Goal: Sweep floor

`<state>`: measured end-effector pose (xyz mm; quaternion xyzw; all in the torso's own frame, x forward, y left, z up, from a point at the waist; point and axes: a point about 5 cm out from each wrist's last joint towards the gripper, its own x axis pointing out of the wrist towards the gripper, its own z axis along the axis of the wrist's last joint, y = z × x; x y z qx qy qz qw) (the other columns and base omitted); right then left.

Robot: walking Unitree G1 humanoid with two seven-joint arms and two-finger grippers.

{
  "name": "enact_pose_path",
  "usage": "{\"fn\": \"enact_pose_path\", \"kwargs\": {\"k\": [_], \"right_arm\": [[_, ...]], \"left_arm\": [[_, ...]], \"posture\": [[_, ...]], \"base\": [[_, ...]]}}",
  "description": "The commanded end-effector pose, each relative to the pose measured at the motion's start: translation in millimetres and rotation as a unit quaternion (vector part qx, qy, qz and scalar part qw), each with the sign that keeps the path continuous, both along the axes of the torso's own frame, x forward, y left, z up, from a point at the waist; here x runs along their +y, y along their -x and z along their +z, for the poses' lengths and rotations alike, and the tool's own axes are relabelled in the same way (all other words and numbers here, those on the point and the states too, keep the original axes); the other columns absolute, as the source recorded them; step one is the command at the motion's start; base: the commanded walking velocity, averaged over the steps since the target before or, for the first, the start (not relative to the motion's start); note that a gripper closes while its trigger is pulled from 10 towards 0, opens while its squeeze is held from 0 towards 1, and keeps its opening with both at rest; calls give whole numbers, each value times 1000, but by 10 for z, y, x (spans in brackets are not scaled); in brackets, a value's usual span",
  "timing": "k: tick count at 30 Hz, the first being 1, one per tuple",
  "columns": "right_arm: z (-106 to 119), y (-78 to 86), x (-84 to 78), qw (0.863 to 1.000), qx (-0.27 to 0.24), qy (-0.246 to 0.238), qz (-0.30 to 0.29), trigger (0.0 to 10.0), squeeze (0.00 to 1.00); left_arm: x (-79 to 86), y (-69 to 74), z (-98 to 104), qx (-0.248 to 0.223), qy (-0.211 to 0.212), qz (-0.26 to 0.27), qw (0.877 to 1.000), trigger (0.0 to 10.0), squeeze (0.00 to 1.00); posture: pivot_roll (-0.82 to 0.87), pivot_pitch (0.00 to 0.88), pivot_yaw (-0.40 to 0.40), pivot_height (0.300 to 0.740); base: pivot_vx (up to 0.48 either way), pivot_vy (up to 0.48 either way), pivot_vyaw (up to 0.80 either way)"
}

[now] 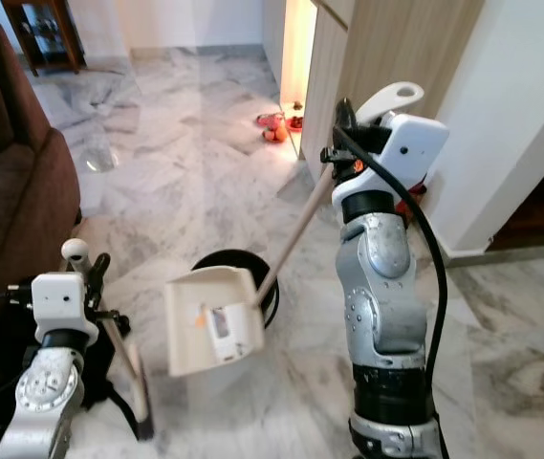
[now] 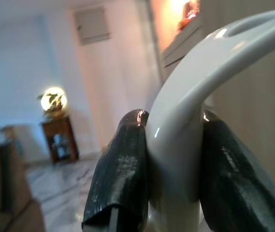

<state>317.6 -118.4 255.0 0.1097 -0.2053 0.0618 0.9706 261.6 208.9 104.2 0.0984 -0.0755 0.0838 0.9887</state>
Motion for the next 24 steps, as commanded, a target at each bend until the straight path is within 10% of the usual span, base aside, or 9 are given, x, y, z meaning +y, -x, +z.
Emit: {"fn": "enact_pose_path", "kwargs": {"k": [1,24], "right_arm": [[179,78,7,998,-50,-22,13,10000,0],[208,80,-20,998,-62,-22,15,10000,0]], "left_arm": [[-8,-21,127,-27,-14,-1,1000,10000,0],[-20,-22,128,-29,-10,1,1000,10000,0]], "posture": [[174,18,-4,740],[173,18,-10,740]], "base": [[319,0,0],[319,0,92]]}}
